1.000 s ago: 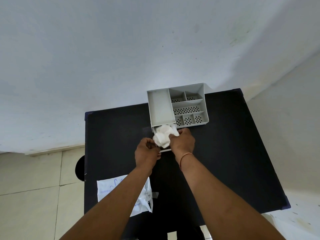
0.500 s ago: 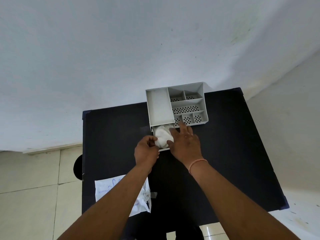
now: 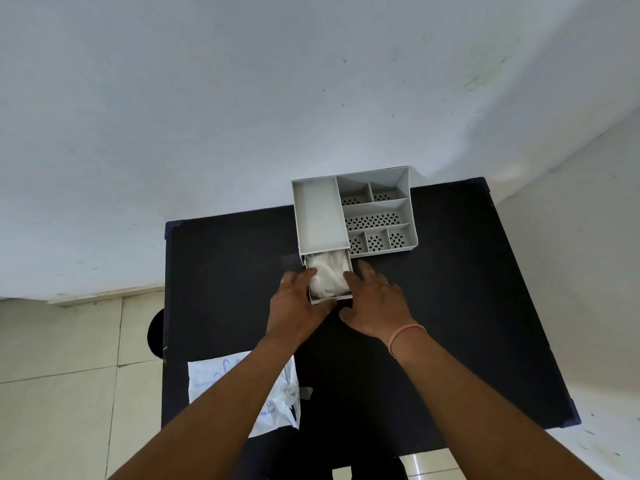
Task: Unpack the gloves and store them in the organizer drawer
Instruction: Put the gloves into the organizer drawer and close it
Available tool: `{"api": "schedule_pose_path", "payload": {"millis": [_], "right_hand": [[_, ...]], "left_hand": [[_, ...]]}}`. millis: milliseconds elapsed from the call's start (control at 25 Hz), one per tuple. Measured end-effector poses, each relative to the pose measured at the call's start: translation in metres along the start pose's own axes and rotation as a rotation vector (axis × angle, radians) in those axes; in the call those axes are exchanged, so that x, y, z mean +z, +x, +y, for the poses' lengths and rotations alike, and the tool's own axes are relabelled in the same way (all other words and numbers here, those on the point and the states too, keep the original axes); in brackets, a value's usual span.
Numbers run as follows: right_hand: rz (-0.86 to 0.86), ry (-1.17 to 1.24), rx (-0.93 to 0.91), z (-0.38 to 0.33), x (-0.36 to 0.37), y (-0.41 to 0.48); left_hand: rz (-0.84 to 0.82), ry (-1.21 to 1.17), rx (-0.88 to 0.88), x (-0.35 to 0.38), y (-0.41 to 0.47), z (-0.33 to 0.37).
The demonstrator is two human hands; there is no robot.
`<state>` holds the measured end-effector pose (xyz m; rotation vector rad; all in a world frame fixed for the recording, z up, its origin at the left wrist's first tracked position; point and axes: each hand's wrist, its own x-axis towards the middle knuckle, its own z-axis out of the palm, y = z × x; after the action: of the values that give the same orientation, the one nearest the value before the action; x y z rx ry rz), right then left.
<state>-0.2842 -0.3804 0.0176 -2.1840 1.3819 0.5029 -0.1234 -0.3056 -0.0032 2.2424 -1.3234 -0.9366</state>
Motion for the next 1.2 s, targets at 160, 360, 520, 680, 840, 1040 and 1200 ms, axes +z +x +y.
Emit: {"api": "schedule_pose_path", "payload": {"millis": [160,360,520,680,840,1040,1200], "right_hand": [[0.008,-0.093,-0.020,0.003,0.005,0.015],[0.064,-0.065,-0.039,0.005,-0.001,0.033],[0.232,0.366,-0.061,0.007,-0.006,0.032],[0.387,0.437,-0.057,0.008,-0.007,0.034],[0.417,0.269,-0.093,0.006,-0.015,0.046],[0.488,0.171,-0.051,0.000,-0.015,0.050],[0.543,0.177,-0.022,-0.003,-0.019,0.050]], "left_hand": [[-0.093,0.256,0.059,-0.004,0.012,0.002],[-0.126,0.448,0.126,-0.010,0.030,0.012],[0.001,0.261,0.125,-0.021,0.034,0.012],[0.227,0.110,0.167,-0.024,0.028,0.001],[0.199,0.248,0.275,-0.023,0.035,-0.001],[0.210,0.303,0.293,-0.024,0.045,-0.001],[0.261,0.193,0.210,-0.030,0.047,0.006]]}}
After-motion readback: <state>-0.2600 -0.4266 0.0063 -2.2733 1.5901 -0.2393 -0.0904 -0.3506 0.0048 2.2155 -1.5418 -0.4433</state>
